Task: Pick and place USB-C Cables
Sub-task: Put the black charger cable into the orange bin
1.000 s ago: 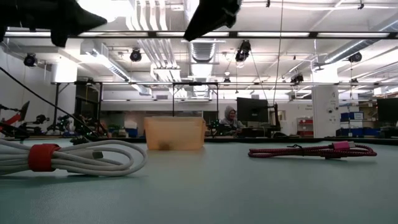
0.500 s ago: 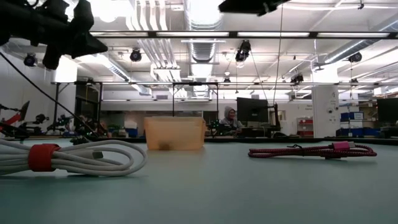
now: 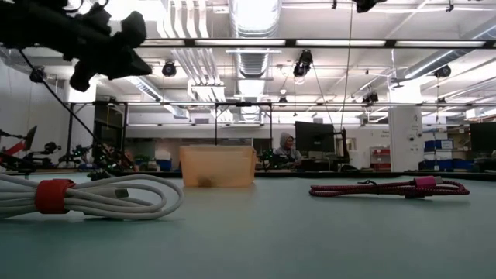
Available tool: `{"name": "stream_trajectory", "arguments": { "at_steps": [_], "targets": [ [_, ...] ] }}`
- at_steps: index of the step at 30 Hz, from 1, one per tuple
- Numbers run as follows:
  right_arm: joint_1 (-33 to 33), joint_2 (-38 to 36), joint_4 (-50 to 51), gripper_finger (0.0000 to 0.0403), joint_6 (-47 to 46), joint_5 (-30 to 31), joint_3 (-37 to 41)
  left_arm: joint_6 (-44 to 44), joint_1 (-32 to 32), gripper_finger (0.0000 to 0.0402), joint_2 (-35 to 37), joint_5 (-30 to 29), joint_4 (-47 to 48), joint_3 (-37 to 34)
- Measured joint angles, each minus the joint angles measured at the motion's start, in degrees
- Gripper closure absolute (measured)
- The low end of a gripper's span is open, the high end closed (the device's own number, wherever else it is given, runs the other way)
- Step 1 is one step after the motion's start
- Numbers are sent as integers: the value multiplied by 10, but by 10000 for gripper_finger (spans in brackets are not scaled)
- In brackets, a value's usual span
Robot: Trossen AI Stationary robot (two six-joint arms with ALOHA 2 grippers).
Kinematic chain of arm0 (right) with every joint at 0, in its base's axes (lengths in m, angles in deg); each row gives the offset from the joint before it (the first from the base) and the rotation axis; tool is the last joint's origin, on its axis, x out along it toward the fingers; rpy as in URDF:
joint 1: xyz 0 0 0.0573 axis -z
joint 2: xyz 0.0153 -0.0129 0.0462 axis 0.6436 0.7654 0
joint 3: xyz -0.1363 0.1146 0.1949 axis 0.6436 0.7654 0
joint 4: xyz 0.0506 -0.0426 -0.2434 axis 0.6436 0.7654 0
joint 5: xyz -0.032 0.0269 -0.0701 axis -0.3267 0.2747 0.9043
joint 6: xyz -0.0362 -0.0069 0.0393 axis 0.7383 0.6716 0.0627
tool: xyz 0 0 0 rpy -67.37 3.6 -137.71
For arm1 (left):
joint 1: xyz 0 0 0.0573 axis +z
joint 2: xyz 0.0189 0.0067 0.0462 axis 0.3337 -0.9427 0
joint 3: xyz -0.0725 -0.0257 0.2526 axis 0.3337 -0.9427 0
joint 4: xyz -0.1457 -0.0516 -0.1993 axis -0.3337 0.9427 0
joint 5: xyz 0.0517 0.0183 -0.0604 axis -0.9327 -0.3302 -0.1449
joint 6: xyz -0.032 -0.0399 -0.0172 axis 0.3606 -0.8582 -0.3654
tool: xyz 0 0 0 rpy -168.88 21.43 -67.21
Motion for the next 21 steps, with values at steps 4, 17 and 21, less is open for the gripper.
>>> {"name": "stream_trajectory", "arguments": {
  "at_steps": [4,17,21],
  "targets": [
    [0,-36,6,370,0,2,14,-37,35,402,-34,37,95,61],
    [0,-77,32,370,-1,2,27,-300,305,402,-124,358,756,246],
    [0,-77,33,370,-1,2,27,-281,371,402,-150,433,751,227]
  ]
}}
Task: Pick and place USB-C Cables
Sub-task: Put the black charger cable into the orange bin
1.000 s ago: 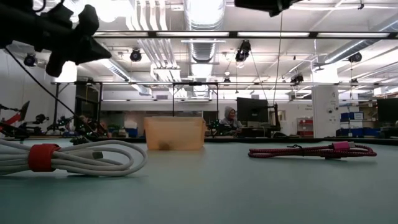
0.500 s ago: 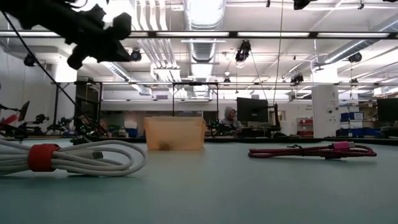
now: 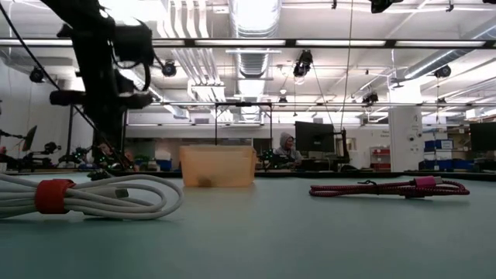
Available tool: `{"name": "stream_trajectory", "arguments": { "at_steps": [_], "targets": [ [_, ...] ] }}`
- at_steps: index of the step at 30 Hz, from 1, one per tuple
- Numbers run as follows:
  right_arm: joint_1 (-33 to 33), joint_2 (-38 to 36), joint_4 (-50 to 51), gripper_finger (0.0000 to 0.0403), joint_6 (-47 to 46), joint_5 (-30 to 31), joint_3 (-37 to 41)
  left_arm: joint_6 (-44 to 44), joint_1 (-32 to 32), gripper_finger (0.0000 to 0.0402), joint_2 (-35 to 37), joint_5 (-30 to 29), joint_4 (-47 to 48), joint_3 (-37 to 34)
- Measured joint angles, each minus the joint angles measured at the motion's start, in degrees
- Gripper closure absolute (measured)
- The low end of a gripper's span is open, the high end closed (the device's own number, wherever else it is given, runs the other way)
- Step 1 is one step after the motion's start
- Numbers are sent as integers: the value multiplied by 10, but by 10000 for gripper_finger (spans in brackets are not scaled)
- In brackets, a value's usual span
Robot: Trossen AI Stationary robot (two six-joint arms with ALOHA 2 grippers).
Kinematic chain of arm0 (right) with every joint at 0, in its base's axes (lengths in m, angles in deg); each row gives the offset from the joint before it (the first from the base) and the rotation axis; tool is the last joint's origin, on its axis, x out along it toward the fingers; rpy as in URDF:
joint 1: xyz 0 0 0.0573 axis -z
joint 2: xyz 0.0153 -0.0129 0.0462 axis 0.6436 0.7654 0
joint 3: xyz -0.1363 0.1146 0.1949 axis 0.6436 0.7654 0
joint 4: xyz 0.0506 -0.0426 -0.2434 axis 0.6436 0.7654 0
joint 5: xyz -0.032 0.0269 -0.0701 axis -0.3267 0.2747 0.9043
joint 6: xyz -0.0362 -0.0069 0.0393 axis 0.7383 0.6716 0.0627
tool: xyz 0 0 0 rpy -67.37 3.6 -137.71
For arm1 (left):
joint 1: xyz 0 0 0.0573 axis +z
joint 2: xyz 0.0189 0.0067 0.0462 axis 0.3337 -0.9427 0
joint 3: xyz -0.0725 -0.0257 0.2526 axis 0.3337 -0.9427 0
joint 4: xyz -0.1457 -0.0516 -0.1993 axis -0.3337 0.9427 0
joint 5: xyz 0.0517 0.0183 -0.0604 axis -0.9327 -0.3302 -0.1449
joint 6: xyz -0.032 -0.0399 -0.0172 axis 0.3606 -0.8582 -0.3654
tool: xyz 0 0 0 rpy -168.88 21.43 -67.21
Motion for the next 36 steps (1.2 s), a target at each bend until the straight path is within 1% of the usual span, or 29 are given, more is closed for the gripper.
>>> {"name": "stream_trajectory", "arguments": {
  "at_steps": [4,8,16,18,21,30,34,36],
  "targets": [
    [0,-1,8,370,0,0,0,11,25,402,-32,11,-1,-4],
    [0,-1,8,370,0,0,0,11,37,402,-61,11,-5,-3],
    [0,0,8,370,0,0,0,12,40,401,-99,10,-12,-3],
    [0,0,8,370,-1,0,0,12,40,395,-103,10,-12,-3],
    [0,0,10,370,-4,0,0,12,40,374,-102,10,-12,-3],
    [0,0,11,370,-8,0,0,11,39,289,-97,10,-13,-3],
    [0,0,12,370,-9,0,0,9,39,263,-97,10,-14,-3],
    [0,0,12,370,-9,0,0,-9,39,254,-97,10,-15,-3]
  ]
}}
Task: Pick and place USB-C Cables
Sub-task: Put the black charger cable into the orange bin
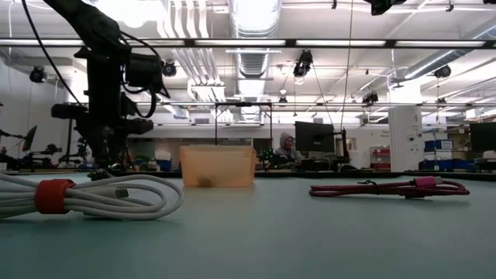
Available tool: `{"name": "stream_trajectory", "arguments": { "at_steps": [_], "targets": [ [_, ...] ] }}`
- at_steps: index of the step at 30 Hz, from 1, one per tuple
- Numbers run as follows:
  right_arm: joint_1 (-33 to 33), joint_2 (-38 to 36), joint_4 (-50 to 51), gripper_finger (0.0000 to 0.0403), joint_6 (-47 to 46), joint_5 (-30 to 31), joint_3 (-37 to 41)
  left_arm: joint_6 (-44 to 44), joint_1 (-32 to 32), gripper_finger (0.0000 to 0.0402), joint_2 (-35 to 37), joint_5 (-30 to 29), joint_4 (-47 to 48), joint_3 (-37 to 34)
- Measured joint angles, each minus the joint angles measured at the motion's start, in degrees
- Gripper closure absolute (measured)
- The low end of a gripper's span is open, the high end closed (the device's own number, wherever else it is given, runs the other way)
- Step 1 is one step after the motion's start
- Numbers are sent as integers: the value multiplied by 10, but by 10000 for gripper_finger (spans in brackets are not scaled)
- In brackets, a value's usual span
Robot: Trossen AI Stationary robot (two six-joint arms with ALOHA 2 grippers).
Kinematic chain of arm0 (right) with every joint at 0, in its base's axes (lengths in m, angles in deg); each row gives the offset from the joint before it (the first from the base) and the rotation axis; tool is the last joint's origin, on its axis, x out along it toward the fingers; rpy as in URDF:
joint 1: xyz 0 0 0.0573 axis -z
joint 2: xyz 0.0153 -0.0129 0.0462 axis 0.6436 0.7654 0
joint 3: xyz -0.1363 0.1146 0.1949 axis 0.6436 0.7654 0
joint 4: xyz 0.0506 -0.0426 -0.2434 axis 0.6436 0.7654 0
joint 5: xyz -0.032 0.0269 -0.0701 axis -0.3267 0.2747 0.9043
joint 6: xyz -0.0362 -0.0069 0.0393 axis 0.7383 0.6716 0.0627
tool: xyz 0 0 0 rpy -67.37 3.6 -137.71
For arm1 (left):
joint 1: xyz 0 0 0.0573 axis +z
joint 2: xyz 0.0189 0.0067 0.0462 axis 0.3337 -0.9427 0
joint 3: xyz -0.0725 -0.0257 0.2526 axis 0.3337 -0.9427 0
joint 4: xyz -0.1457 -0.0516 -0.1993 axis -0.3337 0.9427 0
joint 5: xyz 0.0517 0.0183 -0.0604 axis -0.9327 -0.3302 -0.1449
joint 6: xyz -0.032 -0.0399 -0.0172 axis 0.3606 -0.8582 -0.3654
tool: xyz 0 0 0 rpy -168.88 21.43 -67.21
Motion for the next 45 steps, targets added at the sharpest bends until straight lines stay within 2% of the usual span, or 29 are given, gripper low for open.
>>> {"name": "stream_trajectory", "arguments": {
  "at_steps": [9,16,25,33,40,45],
  "targets": [
    [0,0,7,370,0,0,0,-24,0,244,0,-2,-2,-12],
    [0,0,7,370,0,0,0,-26,0,244,-2,-3,-59,-47],
    [0,0,7,370,0,0,0,-41,0,244,-3,-9,-66,-60],
    [0,0,7,370,3,0,0,-42,0,244,-36,-4,-114,-84],
    [0,0,8,370,15,0,0,-38,-1,244,-70,-2,-114,-79],
    [0,-2,11,370,36,-20,10,-36,-1,266,-78,2,-116,-79]
  ]
}}
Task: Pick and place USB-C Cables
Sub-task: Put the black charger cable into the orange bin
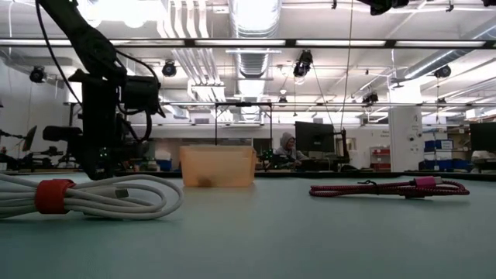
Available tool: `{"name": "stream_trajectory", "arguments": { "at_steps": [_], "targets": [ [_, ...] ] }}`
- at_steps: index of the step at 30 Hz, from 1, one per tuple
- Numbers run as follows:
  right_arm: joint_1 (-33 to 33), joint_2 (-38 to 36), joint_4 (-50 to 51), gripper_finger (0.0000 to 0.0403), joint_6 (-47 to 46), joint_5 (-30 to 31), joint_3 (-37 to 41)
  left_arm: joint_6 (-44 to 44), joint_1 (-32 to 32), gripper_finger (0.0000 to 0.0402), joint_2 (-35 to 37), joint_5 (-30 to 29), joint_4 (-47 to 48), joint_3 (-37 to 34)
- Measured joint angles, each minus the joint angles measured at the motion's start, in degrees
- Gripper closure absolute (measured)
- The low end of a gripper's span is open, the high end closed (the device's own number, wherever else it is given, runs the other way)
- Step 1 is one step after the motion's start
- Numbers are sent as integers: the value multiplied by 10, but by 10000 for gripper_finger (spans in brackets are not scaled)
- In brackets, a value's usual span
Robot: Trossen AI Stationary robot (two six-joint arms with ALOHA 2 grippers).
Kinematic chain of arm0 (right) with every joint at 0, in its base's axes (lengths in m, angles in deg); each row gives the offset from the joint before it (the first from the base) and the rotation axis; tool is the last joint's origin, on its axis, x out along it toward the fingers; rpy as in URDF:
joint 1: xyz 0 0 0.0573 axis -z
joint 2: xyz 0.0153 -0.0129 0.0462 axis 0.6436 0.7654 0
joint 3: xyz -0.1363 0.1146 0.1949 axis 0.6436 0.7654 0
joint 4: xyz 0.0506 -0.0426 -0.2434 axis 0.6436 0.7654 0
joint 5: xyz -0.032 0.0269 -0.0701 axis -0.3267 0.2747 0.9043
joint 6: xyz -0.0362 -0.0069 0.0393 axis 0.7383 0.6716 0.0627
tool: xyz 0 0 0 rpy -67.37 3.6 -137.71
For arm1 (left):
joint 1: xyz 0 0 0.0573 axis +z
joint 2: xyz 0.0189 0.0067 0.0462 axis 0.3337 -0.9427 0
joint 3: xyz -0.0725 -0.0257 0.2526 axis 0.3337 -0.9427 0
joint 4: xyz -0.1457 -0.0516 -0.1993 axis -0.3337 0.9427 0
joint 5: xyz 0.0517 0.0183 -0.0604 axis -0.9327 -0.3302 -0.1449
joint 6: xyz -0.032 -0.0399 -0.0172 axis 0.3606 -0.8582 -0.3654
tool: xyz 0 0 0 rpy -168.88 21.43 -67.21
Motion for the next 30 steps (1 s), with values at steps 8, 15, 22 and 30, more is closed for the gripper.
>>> {"name": "stream_trajectory", "arguments": {
  "at_steps": [8,15,22,30],
  "targets": [
    [-1,-37,-5,370,14,-29,28,15,0,341,3,7,-5,0],
    [0,-85,-31,370,17,-29,69,28,-8,379,3,3,0,5],
    [0,-130,-43,370,19,-24,94,30,-26,379,3,-9,5,13],
    [0,-144,-43,370,18,-24,97,27,-40,379,10,-10,46,14]
  ]
}}
